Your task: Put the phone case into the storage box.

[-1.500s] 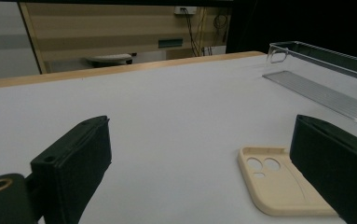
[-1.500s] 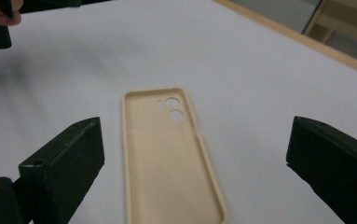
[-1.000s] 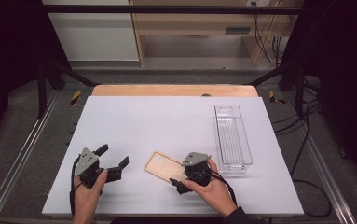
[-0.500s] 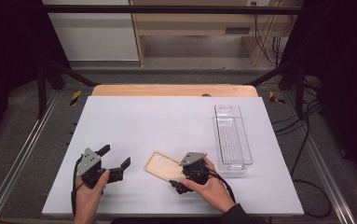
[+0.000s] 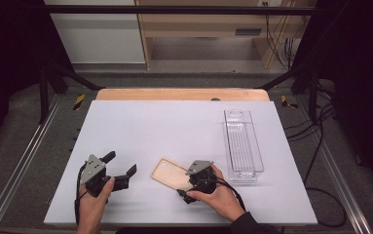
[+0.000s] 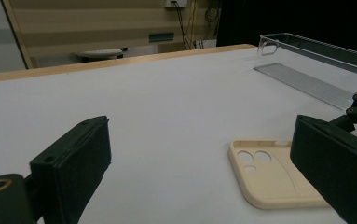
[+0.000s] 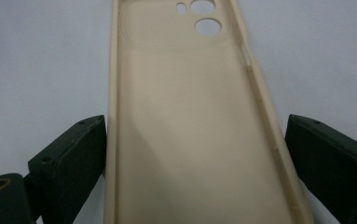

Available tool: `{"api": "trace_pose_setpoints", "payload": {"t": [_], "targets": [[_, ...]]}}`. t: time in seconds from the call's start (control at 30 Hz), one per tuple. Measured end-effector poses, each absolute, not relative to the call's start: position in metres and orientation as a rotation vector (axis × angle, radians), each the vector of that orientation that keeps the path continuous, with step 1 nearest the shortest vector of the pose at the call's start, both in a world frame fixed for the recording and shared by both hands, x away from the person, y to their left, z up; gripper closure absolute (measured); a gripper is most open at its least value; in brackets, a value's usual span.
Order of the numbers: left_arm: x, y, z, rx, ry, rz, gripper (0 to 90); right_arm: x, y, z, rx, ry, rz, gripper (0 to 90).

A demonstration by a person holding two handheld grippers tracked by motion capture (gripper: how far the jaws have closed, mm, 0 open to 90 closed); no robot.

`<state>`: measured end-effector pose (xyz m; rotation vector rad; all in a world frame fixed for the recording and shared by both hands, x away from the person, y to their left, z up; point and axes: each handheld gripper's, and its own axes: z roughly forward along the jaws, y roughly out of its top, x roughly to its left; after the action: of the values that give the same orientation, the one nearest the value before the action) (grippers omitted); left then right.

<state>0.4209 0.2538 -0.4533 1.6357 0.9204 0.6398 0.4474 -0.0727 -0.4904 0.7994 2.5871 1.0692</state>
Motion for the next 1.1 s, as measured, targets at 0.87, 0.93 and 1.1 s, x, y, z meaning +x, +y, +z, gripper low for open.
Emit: {"api": "trace_pose_setpoints", "payload": {"t": [0.87, 0.93, 1.1], "targets": [[0.42, 0.257, -0.451, 1.613, 0.924, 0.63, 4.7, 0.44, -0.073, -0.482, 0.803, 2.506, 1.13, 12.6], [0.42, 0.257, -0.451, 1.612, 0.926, 0.624, 4.7, 0.44, -0.073, -0.481, 0.809, 2.486, 1.146, 12.7], [0.42, 0.257, -0.45, 1.603, 0.923, 0.613, 4.6, 0.439, -0.075, -0.477, 0.811, 2.446, 1.174, 12.7]]}}
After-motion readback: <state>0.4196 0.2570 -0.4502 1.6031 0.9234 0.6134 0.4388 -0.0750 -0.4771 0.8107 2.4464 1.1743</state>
